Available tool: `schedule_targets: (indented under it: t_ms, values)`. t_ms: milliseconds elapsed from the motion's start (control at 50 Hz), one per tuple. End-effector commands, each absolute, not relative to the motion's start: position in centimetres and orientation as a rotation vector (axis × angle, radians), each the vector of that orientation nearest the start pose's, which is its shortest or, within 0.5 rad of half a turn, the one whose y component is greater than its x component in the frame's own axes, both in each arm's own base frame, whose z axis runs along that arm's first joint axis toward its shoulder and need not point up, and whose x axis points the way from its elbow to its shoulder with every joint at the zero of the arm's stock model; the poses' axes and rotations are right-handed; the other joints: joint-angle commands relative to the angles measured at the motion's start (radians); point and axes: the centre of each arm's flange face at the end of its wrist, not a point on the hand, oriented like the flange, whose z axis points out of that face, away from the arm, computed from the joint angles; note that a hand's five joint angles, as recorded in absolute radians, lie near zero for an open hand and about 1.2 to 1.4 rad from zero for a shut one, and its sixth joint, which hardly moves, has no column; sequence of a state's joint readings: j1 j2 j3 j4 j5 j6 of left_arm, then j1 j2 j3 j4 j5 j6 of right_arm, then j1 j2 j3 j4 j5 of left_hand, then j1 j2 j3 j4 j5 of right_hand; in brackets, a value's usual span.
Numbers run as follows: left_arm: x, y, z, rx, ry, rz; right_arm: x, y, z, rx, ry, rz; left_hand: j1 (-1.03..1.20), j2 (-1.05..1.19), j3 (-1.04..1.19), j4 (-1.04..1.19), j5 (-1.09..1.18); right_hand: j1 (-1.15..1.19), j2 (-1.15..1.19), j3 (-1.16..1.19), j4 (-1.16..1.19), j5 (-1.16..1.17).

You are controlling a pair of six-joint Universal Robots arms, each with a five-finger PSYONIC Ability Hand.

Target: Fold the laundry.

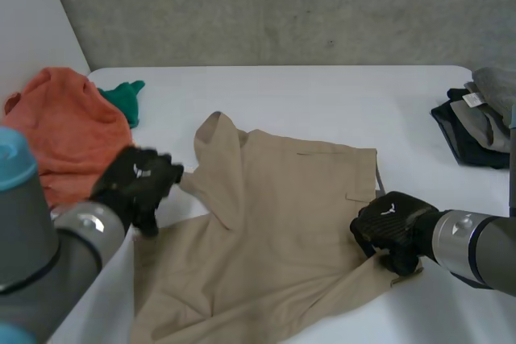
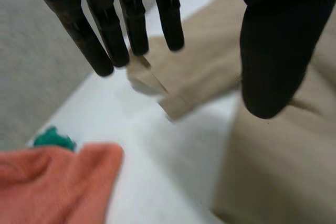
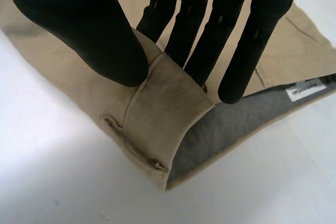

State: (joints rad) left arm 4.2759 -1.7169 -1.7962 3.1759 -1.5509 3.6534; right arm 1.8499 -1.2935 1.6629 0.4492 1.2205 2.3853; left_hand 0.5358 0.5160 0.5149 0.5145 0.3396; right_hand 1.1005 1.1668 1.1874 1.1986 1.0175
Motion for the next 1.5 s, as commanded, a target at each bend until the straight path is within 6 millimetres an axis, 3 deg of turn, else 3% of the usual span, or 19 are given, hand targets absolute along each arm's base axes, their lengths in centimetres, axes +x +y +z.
schedule_targets:
  t_ms: [20,120,300,320,340,360,500,640,660,680,700,740,900,1020,1240,1380,1440,1460,1500]
  values:
    - [-26.7,-26.0,18.2,1.278,2.271,-1.951,23.1,-20.9,18.7,-1.525,2.283,-1.223,0.312,0.331,0.332,0.333,0.333,0.296,0.229,0.209,0.198,0.204]
    - [-27.9,-28.5,15.6,1.343,2.326,-1.859,23.1,-21.1,18.5,-1.517,2.284,-1.247,0.35,0.37,0.371,0.371,0.372,0.296,0.229,0.209,0.198,0.204]
    - [-28.9,-30.5,12.0,1.445,2.266,-1.696,23.1,-21.2,18.5,-1.507,2.285,-1.264,0.417,0.437,0.438,0.439,0.439,0.296,0.229,0.209,0.198,0.204]
    - [-29.0,-30.6,11.8,1.451,2.258,-1.687,23.1,-21.2,18.5,-1.507,2.284,-1.266,0.438,0.458,0.459,0.459,0.46,0.296,0.229,0.209,0.198,0.204]
    - [-28.9,-30.8,11.6,1.453,2.237,-1.67,23.1,-21.2,18.5,-1.505,2.284,-1.268,0.624,0.644,0.645,0.645,0.646,0.296,0.229,0.209,0.198,0.204]
    - [-28.8,-30.9,11.7,1.448,2.222,-1.667,23.0,-21.2,18.6,-1.503,2.284,-1.272,0.858,0.878,0.879,0.879,0.88,0.296,0.229,0.209,0.198,0.204]
    - [-27.8,-29.8,14.4,1.245,2.047,-1.591,23.0,-21.3,19.0,-1.501,2.276,-1.308,0.86,0.88,0.881,0.882,0.882,0.296,0.229,0.209,0.198,0.204]
    - [-27.9,-27.8,14.0,1.25,1.886,-1.422,23.3,-20.7,19.0,-1.519,2.259,-1.299,0.86,0.88,0.881,0.882,0.882,0.296,0.229,0.209,0.198,0.204]
    - [-28.1,-27.6,14.0,1.271,1.881,-1.423,23.3,-20.6,18.9,-1.518,2.26,-1.294,0.808,0.828,0.829,0.83,0.83,0.296,0.229,0.209,0.198,0.204]
    - [-28.2,-27.5,14.1,1.287,1.877,-1.434,23.3,-20.6,18.9,-1.521,2.257,-1.291,0.532,0.552,0.553,0.553,0.554,0.296,0.229,0.209,0.198,0.204]
    - [-28.6,-27.0,14.3,1.32,1.874,-1.454,23.4,-20.5,18.8,-1.526,2.254,-1.289,-0.046,-0.027,-0.026,-0.025,-0.025,0.296,0.229,0.209,0.198,0.204]
    - [-28.8,-26.8,14.8,1.327,1.87,-1.483,23.4,-20.5,18.8,-1.525,2.252,-1.29,-0.312,-0.292,-0.291,-0.291,-0.291,0.296,0.229,0.209,0.198,0.204]
    - [-27.6,-25.2,20.0,1.179,1.924,-1.651,23.5,-20.8,19.0,-1.511,2.253,-1.327,-0.361,-0.341,-0.34,-0.34,-0.34,0.296,0.229,0.209,0.198,0.204]
    - [-25.6,-20.4,22.2,1.135,2.134,-1.691,23.5,-20.9,19.1,-1.495,2.256,-1.351,-0.182,-0.162,-0.161,-0.16,-0.16,0.296,0.229,0.209,0.198,0.204]
    - [-22.7,-11.6,19.2,1.294,2.577,-1.301,23.1,-21.3,19.5,-1.473,2.279,-1.374,-0.099,-0.079,-0.078,-0.078,-0.078,0.296,0.229,0.209,0.198,0.204]
    - [-23.2,-11.2,17.5,1.3,2.558,-1.322,23.1,-21.2,19.9,-1.457,2.276,-1.392,-0.02,-0.001,0.0,0.001,0.001,0.296,0.229,0.209,0.198,0.204]
    - [-23.6,-12.1,16.2,1.275,2.524,-1.326,23.0,-21.1,20.2,-1.445,2.28,-1.4,0.378,0.398,0.399,0.399,0.399,0.296,0.229,0.209,0.198,0.204]
    - [-23.7,-12.3,15.8,1.272,2.509,-1.322,22.9,-21.2,20.3,-1.439,2.286,-1.403,0.719,0.739,0.74,0.741,0.741,0.296,0.229,0.209,0.198,0.204]
    - [-23.7,-12.3,15.5,1.271,2.503,-1.306,22.7,-21.2,20.5,-1.433,2.29,-1.402,0.86,0.88,0.881,0.882,0.882,0.296,0.229,0.209,0.198,0.204]
